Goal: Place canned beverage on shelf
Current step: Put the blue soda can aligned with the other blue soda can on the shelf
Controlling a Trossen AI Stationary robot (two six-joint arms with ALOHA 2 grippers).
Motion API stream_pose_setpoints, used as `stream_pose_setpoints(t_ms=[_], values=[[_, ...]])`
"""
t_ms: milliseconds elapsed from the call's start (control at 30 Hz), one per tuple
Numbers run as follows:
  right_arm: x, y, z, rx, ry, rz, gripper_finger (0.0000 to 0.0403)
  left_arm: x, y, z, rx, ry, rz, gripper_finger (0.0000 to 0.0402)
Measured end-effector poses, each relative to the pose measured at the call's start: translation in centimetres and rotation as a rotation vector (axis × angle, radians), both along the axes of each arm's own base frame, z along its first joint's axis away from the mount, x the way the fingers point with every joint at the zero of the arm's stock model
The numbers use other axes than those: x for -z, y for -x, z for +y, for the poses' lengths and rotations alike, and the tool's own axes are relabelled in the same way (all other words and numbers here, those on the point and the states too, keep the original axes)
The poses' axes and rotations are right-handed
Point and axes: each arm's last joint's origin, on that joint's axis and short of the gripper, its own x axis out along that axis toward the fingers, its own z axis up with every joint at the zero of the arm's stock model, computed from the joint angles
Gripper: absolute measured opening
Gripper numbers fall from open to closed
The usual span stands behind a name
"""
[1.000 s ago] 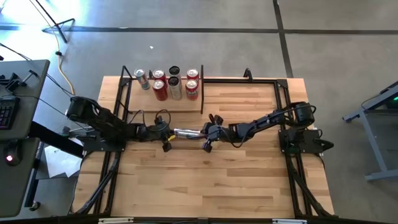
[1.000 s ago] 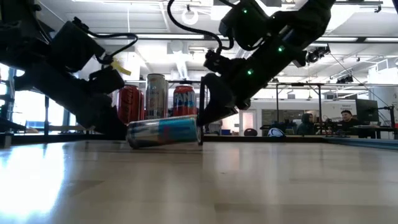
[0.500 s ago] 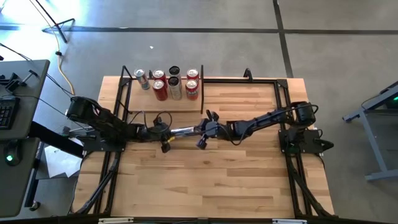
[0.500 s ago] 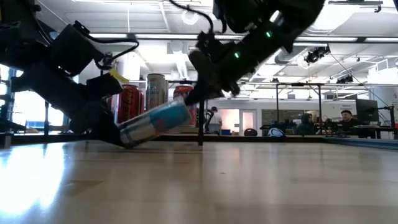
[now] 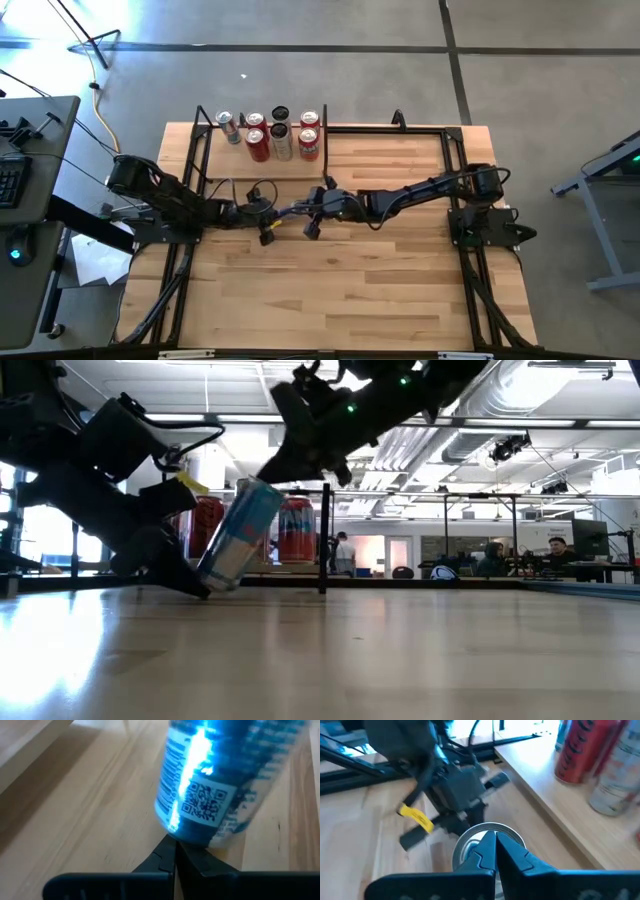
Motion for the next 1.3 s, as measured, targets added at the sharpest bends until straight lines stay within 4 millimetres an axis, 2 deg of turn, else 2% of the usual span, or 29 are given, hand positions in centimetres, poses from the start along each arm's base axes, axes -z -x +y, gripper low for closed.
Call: stream_pose_setpoints(t_ms=[233,433,600,767,967,1133,1300], values=[[0.4,-2.2,0.2,-0.039,-0.015,-0.003,0.0000,-0.6,-0.7,0.1,-0.018,-0.028,-0.028,0.0000],[-0.1,-2.7,-0.4,-0.029,0.003,0.020,0.0000,-0.4,-0.4,0.2,-0.040,-0.051,0.013,0.0000],[0.4,-3.0,-1.5,0.001,-0.019,0.029,0.0000,-0.7,0.4,0.3,-0.061,-0.076,0.060,0.0000],[0.5,-3.2,-1.8,-0.016,-0.032,0.015,0.0000,-2.0,1.3,0.4,-0.088,-0.093,0.065,0.0000],[0.3,-3.4,-1.8,-0.047,0.025,-0.010,0.0000,-4.3,1.8,0.0,-0.069,-0.079,-0.041,0.0000],[-0.6,-3.0,-1.4,-0.078,0.072,-0.008,0.0000,-5.6,2.3,-0.7,-0.031,-0.067,-0.100,0.0000],[-3.3,-2.3,-0.5,-0.111,0.111,-0.071,0.0000,-6.4,2.9,-1.5,0.006,-0.039,-0.145,0.0000]])
